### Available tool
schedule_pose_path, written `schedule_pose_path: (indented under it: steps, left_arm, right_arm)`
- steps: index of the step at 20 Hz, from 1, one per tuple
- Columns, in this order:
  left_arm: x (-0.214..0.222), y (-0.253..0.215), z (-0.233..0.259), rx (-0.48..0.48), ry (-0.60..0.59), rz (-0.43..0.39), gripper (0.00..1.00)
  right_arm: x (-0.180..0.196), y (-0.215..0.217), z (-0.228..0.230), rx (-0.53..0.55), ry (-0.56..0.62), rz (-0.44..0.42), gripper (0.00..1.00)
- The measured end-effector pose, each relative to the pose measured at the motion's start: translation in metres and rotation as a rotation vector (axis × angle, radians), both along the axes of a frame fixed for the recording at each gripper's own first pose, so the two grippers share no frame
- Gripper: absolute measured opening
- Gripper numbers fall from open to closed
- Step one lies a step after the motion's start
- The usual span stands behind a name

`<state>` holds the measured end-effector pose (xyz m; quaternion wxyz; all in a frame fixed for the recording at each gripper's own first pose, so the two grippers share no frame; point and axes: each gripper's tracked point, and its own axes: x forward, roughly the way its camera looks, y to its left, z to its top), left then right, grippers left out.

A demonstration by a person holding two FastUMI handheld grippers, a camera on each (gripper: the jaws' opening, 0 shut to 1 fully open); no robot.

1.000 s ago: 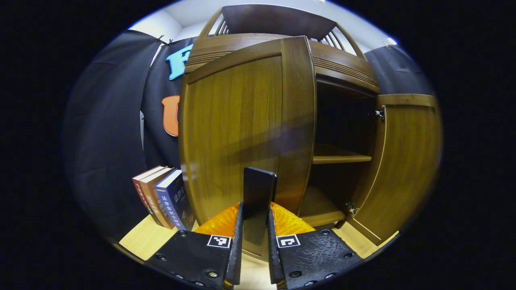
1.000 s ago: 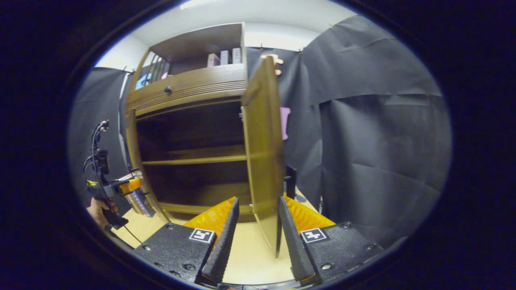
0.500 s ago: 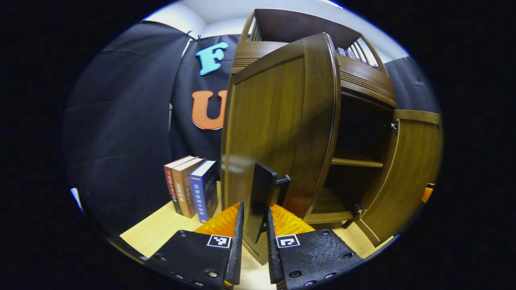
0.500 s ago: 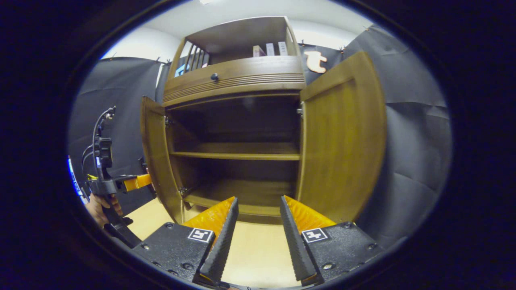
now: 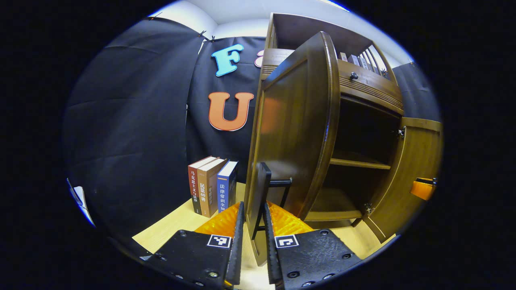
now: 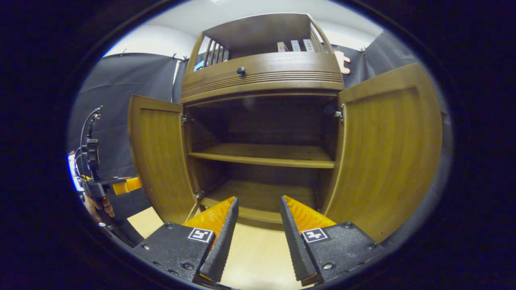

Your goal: Open the right door of the double-door shoe cabinet with the right hand, and open the left door with the left hand.

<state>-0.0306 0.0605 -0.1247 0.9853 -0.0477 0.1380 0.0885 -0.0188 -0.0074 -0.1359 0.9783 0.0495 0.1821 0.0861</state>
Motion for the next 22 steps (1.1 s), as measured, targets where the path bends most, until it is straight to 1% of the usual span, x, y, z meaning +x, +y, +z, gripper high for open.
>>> schedule_pose_path:
  steps: [1, 2, 3, 4, 5, 6, 8, 10, 11, 13, 14, 15, 17, 18, 19, 20, 21, 22]
  left_arm:
    - [-0.003, 0.005, 0.001, 0.003, -0.002, 0.007, 0.10]
    - [-0.007, 0.012, 0.001, -0.002, -0.002, 0.026, 0.35]
    - [-0.010, 0.020, 0.000, -0.024, 0.001, 0.041, 0.20]
    - [-0.012, 0.025, -0.002, -0.046, 0.002, 0.061, 0.19]
    - [-0.015, 0.034, -0.003, -0.049, 0.001, 0.083, 0.20]
    - [-0.017, 0.044, -0.002, -0.034, -0.002, 0.105, 0.20]
    - [-0.026, 0.059, 0.003, -0.005, -0.009, 0.142, 0.20]
    - [-0.033, 0.069, 0.007, -0.006, -0.019, 0.174, 0.20]
    - [-0.037, 0.074, 0.013, -0.013, -0.031, 0.189, 0.20]
    - [-0.039, 0.073, 0.028, -0.026, -0.066, 0.188, 0.20]
    - [-0.039, 0.071, 0.036, -0.017, -0.084, 0.179, 0.20]
    - [-0.037, 0.065, 0.046, -0.003, -0.102, 0.165, 0.20]
    - [-0.031, 0.047, 0.065, 0.032, -0.135, 0.127, 0.20]
    - [-0.028, 0.038, 0.075, 0.057, -0.150, 0.107, 0.20]
    - [-0.024, 0.029, 0.082, 0.082, -0.160, 0.091, 0.20]
    - [-0.020, 0.016, 0.088, 0.097, -0.160, 0.055, 0.36]
    - [-0.017, 0.000, 0.093, 0.112, -0.161, 0.016, 0.15]
    - [-0.014, -0.012, 0.099, 0.124, -0.168, -0.012, 0.17]
  right_arm:
    - [0.002, 0.002, 0.001, -0.001, -0.004, 0.006, 0.68]
    - [0.006, 0.003, 0.003, -0.002, -0.007, 0.007, 0.68]
    - [0.010, 0.005, 0.002, -0.001, -0.010, 0.010, 0.68]
    - [0.013, 0.007, 0.004, 0.000, -0.010, 0.010, 0.68]
    - [0.016, 0.008, 0.004, 0.001, -0.013, 0.012, 0.68]
    - [0.019, 0.009, 0.005, -0.002, -0.015, 0.012, 0.66]
    - [0.025, 0.010, 0.007, -0.011, -0.020, 0.013, 0.68]
    - [0.029, 0.011, 0.012, -0.017, -0.027, 0.006, 0.69]
    - [0.030, 0.010, 0.014, -0.019, -0.031, 0.001, 0.67]
    - [0.032, 0.008, 0.021, -0.022, -0.046, -0.012, 0.68]
    - [0.033, 0.006, 0.025, -0.022, -0.054, -0.017, 0.71]
    - [0.033, 0.005, 0.029, -0.023, -0.064, -0.025, 0.79]
    - [0.036, 0.002, 0.039, -0.019, -0.085, -0.042, 0.80]
    - [0.036, 0.002, 0.045, -0.015, -0.096, -0.048, 0.84]
    - [0.035, 0.000, 0.051, -0.013, -0.108, -0.054, 0.85]
    - [0.036, -0.003, 0.056, -0.011, -0.122, -0.059, 0.89]
    - [0.036, -0.006, 0.062, -0.012, -0.137, -0.066, 0.89]
    - [0.036, -0.009, 0.068, -0.014, -0.154, -0.073, 0.89]
